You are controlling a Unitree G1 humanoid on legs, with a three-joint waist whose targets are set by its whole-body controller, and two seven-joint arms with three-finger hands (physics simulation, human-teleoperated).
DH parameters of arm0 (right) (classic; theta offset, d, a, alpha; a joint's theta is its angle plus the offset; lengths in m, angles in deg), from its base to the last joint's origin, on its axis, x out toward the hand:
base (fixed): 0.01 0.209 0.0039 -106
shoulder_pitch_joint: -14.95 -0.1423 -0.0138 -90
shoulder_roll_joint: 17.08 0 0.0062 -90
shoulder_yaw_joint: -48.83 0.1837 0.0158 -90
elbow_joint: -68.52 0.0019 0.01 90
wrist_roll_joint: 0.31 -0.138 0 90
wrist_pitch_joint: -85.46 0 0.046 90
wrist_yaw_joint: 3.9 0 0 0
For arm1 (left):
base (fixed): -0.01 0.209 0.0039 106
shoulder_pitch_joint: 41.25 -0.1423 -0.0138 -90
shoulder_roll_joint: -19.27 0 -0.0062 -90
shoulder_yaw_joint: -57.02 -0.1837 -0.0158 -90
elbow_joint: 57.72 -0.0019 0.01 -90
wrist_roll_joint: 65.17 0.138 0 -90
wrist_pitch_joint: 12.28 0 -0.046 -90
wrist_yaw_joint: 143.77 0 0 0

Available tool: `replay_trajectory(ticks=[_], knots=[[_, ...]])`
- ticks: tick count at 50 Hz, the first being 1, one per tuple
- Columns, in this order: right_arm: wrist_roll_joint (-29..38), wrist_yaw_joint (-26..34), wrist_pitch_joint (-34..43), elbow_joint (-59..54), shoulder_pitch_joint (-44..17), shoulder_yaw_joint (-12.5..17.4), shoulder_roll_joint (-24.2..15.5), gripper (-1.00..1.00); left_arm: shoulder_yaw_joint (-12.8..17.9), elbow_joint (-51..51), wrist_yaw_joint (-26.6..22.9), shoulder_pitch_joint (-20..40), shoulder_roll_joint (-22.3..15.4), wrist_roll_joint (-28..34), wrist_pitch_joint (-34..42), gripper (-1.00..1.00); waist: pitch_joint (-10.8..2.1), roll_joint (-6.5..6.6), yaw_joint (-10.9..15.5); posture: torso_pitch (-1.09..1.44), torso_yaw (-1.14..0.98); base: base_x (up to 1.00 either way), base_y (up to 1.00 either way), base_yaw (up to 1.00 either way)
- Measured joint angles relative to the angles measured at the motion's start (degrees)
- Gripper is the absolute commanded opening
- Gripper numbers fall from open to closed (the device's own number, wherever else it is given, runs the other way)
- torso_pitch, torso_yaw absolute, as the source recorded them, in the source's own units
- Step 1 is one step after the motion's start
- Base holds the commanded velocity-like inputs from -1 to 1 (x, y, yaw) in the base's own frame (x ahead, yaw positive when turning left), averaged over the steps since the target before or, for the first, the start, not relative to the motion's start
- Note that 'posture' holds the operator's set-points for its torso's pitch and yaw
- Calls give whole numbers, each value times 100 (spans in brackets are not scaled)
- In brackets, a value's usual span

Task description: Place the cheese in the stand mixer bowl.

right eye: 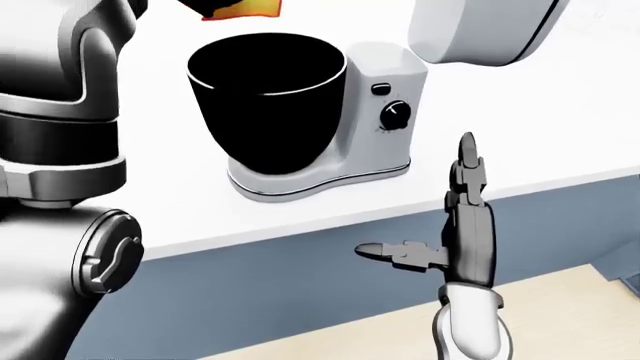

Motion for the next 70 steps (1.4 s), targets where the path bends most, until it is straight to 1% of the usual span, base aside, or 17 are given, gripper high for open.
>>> replay_trajectory(ticks=[4,8,13,24,28,30,33,38,50,64,65,67,70], knots=[[-15,2,-6,-8,5,0,0,100,16,-466,37,94,19,20,-256,-100,-6,-2,-2,0,0,0,0,0],[-27,-3,-13,-30,-4,17,-4,100,10,-574,106,-18,63,68,-479,-100,-22,0,-1,0,0,0,0,0],[-30,-8,-10,-33,-11,0,-7,100,1,-727,136,-57,102,103,-585,-100,-26,-6,-1,0,0,0,0,0],[-16,-19,-37,-58,4,-35,-2,100,-18,-862,163,-379,189,169,-828,-100,-42,2,-4,0,0,0,0,0],[-12,-22,-43,-66,9,-46,2,100,-9,-996,245,-433,219,191,-983,-100,-45,-1,-2,0,0,0,0,0],[-9,-24,-46,-65,12,-58,5,100,-10,-1169,293,-364,215,203,-1074,-100,-41,-7,-2,0,0,0,0,0],[-18,-14,-35,-63,3,-53,1,100,34,-1546,470,-244,208,220,-1370,-100,-54,-5,-3,0,0,0,0,0],[-12,-24,-37,-66,0,-38,-2,100,25,-1765,688,-247,258,223,-1669,-100,-71,-6,3,0,0,0,0,0],[-38,-21,-104,-105,41,-31,7,100,-60,-1797,693,-349,408,244,-1773,-100,-70,5,-7,0,0,0,0,0],[-51,-11,-141,-129,43,-19,4,100,-67,-1823,666,-436,417,321,-1831,-100,-80,8,-7,0,0,0,0,0],[-51,-11,-141,-125,46,-20,6,100,-68,-1809,668,-447,418,332,-1837,-71,-80,8,-7,0,0,0,0,0],[-49,-11,-141,-121,49,-29,9,100,-72,-1847,666,-420,406,349,-1858,98,-77,4,-8,0,0,0,0,0],[-44,-13,-142,-123,54,-48,13,100,-31,-2000,669,-323,367,357,-1917,100,-81,4,-10,0,0,0,0,0]])
